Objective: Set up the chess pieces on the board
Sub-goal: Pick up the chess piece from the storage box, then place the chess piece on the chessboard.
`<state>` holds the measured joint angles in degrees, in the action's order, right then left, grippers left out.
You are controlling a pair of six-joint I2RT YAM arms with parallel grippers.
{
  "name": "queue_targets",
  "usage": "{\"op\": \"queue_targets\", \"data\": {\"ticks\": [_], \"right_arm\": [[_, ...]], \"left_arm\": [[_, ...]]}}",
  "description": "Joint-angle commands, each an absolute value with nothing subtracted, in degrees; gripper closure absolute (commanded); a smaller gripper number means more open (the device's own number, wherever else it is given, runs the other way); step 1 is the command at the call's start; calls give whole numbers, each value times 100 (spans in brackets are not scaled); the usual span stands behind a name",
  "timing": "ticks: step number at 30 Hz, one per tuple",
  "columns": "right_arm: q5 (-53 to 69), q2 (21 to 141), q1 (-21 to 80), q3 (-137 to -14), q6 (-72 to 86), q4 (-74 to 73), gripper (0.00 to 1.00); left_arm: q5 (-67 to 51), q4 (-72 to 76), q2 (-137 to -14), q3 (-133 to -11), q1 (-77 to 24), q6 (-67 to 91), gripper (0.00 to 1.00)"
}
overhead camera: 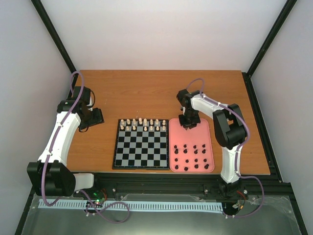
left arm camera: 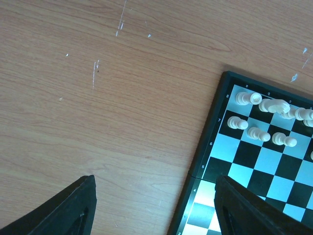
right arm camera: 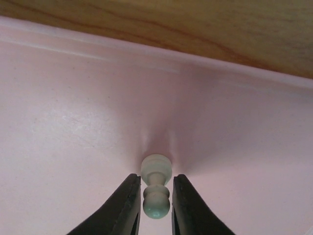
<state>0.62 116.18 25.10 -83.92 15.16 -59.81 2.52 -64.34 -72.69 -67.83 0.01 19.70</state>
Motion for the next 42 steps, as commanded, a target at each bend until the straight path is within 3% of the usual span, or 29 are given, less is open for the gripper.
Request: {"op": "queue_targets", "data": {"ticks": [1,8,17,27,42], "right_arm": [[-110,11605,2467,-8425,1478,-5902,82],[-110,11539,2469,-8526,1452,-5989,93],[-118,11153,3252,-9797,1546,-7005,94],[529,12335,4756,-12148,1536,-7770,94],[959,13420,5237,-13021,1295,-7439,93]], "left_arm": [[308,-6407,-7268,-6898,27,1927,32],[290,-6407,-7288,-6908,27,1924,31],[312,-6407,-7276,-6891,29,1924,31],[459,-6463,-7237,-6555,31,2132,31],[110,-6416,-6920,-6427,62,2436,27]]}}
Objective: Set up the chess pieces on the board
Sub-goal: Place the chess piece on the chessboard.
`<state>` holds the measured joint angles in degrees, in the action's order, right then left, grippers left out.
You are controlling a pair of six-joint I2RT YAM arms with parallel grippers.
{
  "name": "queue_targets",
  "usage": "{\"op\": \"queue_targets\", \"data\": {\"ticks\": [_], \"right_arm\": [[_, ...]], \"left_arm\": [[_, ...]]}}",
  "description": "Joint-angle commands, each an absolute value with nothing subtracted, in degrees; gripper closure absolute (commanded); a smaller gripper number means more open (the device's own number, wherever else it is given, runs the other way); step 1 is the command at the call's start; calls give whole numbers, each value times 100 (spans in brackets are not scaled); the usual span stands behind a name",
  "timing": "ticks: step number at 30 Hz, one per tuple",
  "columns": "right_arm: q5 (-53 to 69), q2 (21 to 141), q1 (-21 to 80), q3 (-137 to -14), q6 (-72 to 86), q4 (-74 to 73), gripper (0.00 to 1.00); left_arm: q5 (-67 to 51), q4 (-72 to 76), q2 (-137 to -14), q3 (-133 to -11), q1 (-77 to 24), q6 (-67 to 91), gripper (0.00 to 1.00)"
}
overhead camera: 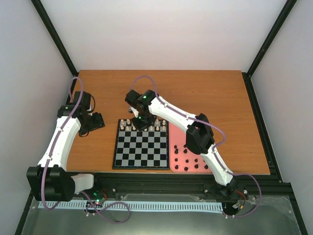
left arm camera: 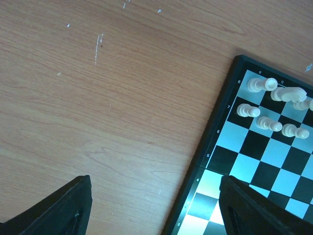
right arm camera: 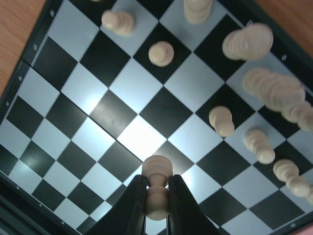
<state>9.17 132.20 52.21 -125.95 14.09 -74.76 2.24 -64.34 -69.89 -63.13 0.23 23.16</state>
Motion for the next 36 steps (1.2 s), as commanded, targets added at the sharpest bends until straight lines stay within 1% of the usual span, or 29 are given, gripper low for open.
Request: {"op": "queue_targets", "data": {"ticks": [1,9,18,36], "right_arm": [[958,13501,5238,-13098,1286,-7456,93],[944,14023,5217,-13472,1263,-7493,93],[874,14168,5135,-13507,1336,-7361,92],[706,14449,5062,-13819,1336,-7623,90]], "left_arm": [[96,-6419,-6926,-6437,62,2441,26],[90,-6434,-6971,-6563,65,2397,26],[72,-6407,-7090,-6633,68,2326,26],[62,-6380,-7225,-6689,62,2240,26]]}}
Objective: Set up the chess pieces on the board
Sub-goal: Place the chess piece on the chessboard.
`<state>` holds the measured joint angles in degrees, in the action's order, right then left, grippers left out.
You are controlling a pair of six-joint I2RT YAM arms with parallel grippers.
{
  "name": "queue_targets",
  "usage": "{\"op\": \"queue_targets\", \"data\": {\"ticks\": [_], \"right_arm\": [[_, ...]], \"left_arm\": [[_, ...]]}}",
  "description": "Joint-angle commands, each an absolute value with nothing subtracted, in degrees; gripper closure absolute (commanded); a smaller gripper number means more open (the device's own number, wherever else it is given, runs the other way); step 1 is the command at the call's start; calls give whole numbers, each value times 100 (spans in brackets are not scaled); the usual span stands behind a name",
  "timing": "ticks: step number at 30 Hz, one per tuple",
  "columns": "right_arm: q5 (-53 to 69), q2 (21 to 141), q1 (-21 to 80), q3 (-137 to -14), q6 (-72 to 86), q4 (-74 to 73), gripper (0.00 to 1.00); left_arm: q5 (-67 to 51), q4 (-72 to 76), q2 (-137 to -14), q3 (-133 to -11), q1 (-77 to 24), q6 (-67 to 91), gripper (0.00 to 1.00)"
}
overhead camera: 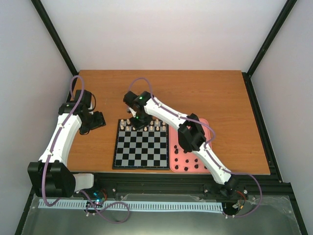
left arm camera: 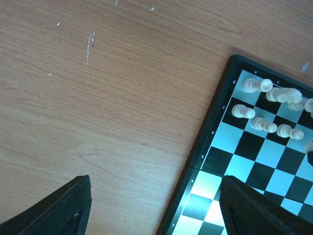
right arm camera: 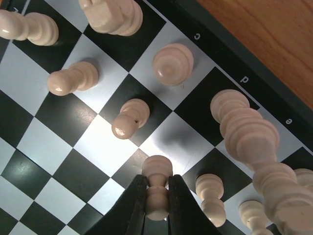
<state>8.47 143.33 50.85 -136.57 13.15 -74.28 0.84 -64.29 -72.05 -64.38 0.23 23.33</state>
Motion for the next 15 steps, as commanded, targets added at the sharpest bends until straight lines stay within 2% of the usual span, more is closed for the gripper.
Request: {"op": "queue_targets", "data": {"ticks": [1,15], "right_arm": [[685,14449,5062,-13822,1336,-7652,90],[694,14528,5054,-13880,1314,-7568,88]], "left_arm": [[60,-6377,-7221,-6684,64,2237,26],[37,-6363,-7218,-6690,63,2220,26]]}}
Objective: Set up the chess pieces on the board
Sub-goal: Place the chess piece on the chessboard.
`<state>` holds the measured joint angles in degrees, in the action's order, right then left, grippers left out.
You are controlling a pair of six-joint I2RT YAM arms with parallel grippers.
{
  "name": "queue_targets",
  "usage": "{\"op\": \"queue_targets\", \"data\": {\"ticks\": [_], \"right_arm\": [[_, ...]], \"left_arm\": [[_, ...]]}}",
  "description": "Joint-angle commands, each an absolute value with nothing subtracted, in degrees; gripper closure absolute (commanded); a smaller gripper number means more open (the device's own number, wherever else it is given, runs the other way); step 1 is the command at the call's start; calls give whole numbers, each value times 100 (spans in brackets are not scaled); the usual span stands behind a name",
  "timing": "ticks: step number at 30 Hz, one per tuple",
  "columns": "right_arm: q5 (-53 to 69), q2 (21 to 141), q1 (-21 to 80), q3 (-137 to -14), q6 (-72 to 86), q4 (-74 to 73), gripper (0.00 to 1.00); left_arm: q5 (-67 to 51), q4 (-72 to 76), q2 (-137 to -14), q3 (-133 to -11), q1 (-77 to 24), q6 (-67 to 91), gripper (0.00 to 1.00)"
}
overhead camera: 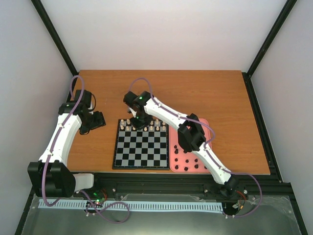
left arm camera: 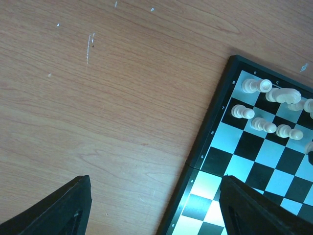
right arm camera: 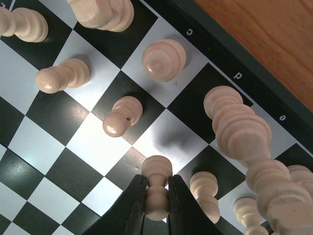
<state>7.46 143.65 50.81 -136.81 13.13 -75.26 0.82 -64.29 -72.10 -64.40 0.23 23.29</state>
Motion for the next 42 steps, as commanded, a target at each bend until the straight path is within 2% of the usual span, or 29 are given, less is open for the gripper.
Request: {"op": "queue_targets", "data": {"ticks": [1,17,24,42], "right_arm": [[694,14536,5054,-13885,1311,-7569,88],[641,14565,5054,-13909,1335,-7598,82],[636,14380,5054,-13861,1296,-7481,75],[750,13957,5063,-13843,1333,-7304,75]], "left_arm": [[35,-6363,-7216,-6689,62,2212,26],[35,-6385,-7170,-6671,63,2191,26],[53,-6398,-7131,-6671,65,2205,26],[42,-6413,-7083,-6684,64,2212,26]]}}
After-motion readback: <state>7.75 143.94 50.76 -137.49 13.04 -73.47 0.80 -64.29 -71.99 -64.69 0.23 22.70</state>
